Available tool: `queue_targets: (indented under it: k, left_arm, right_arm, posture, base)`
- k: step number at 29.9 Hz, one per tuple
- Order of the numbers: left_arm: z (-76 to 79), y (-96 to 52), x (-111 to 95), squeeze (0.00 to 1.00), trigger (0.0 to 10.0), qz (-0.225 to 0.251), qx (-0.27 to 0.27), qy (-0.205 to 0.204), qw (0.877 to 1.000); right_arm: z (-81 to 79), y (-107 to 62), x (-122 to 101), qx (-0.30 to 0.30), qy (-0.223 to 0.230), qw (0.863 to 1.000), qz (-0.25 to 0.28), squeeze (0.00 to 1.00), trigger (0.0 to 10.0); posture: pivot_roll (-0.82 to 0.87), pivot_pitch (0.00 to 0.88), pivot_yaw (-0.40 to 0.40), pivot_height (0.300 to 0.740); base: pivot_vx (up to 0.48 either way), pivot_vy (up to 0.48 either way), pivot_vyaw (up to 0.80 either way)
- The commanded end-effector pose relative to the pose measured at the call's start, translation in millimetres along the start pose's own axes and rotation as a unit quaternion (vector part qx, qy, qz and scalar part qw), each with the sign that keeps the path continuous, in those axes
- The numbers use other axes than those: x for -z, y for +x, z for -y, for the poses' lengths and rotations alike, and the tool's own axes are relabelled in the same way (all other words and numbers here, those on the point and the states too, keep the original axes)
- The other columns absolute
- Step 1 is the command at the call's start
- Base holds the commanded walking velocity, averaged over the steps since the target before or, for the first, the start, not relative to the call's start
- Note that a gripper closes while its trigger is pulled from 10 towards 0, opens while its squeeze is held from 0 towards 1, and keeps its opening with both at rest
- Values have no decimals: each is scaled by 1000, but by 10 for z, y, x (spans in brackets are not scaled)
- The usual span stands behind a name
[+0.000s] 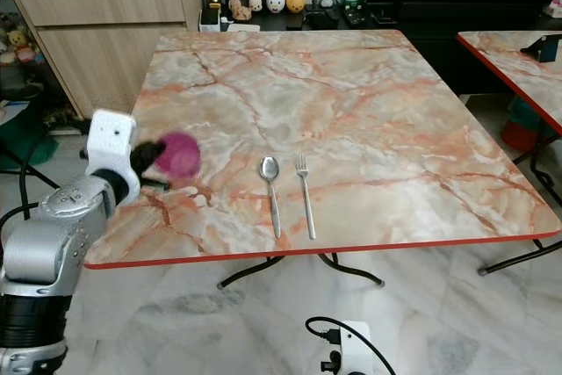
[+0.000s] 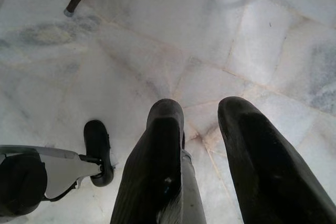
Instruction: Setting the table
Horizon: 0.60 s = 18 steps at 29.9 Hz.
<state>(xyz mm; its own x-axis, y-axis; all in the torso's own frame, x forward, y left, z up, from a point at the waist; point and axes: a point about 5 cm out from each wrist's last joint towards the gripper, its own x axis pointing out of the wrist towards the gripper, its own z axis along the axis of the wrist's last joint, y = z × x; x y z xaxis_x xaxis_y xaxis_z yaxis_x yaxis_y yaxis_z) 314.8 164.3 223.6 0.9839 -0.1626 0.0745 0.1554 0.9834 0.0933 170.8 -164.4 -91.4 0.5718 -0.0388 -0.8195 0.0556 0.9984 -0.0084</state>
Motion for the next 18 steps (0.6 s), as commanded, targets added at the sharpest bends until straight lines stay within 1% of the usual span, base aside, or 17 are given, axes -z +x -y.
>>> queue_targets:
  k: [1,3,4,5,9,10,12,18]
  left_arm:
    - [-27,-13,-44,0,10000,22,-12,0,1000]
    - [6,-68,18,0,10000,62,-29,-17,997]
    - [6,-68,18,0,10000,62,-29,-17,997]
    - [14,-120,141,0,10000,73,-49,-30,996]
    - [29,-169,306,0,10000,74,-63,-11,995]
    - [16,-178,376,0,10000,73,-74,-10,995]
    - [-1,-166,420,0,10000,73,-84,-12,994]
    - [-18,-120,410,0,10000,84,-85,-5,993]
  right_arm:
    - [16,0,-7,3,2,1000,2,0,10000]
    - [16,-5,15,4,1,1000,1,0,10000]
    - [16,-5,15,4,1,1000,1,0,10000]
    - [17,-10,38,3,0,1000,-1,0,10000]
    - [15,-15,64,3,-2,1000,-5,0,10000]
    - [15,-17,72,3,-2,1000,-5,0,10000]
    - [19,-18,71,4,-1,1000,-5,0,10000]
    - [31,-13,39,13,5,1000,3,0,10000]
  posture:
    - [78,0,-18,740]
    - [74,0,-17,740]
    - [74,0,-17,740]
    - [80,0,-21,740]
    - [81,0,-27,740]
    - [74,0,-27,740]
    - [67,0,-27,740]
    - [37,0,-26,740]
  base:
    - [0,0,0]
    - [0,0,0]
    - [0,0,0]
    - [0,0,0]
    - [0,0,0]
    - [0,0,0]
    - [0,-352,0]
    - [0,-399,0]
